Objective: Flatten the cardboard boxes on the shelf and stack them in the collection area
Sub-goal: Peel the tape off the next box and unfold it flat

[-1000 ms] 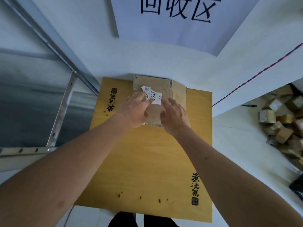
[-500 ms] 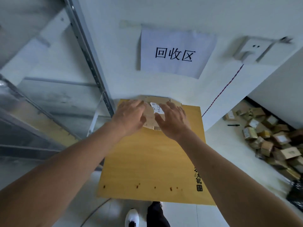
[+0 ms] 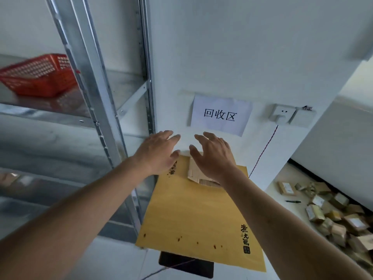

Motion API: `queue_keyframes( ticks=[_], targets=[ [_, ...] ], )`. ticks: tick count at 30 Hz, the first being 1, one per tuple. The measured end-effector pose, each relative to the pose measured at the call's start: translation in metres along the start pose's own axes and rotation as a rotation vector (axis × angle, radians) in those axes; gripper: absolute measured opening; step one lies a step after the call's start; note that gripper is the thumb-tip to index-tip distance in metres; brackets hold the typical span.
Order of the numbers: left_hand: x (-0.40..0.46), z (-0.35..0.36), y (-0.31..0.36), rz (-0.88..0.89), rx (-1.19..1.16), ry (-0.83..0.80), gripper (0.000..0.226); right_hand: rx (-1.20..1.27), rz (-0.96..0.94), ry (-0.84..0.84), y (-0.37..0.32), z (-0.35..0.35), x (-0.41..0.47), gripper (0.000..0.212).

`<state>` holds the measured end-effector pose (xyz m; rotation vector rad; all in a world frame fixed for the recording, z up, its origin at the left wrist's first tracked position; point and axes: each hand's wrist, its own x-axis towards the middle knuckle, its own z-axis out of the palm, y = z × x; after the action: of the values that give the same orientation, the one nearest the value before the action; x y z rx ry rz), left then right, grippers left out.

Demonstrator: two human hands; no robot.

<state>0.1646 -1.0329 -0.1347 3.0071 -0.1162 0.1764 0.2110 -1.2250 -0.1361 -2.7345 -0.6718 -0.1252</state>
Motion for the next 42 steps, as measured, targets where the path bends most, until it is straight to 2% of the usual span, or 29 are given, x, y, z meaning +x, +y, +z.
queue_keyframes(
  ticks=[10,18,26,34,42],
  targets=[
    [-0.123,-0.095,0.017,-0.206,0.062,0.190,0.057,-0.030,-0.324,0.041,-0.083,-0.064,-0.054,0.062],
    [-0.213,-0.151,-0.039,-0.345,0.127,0.262,0.052,0.042,-0.529,0.089,-0.195,-0.078,-0.071,0.058],
    [-0.287,-0.200,-0.159,-0.480,0.166,0.322,0.052,0.111,-0.717,0.123,-0.343,-0.067,-0.047,0.046],
    [-0.350,-0.262,-0.318,-0.534,0.237,0.260,0.051,0.191,-0.726,0.135,-0.518,-0.021,-0.010,0.047],
    [-0.363,-0.280,-0.467,-0.543,0.247,0.257,0.056,0.205,-0.735,0.108,-0.645,0.030,0.064,0.050]
  ],
)
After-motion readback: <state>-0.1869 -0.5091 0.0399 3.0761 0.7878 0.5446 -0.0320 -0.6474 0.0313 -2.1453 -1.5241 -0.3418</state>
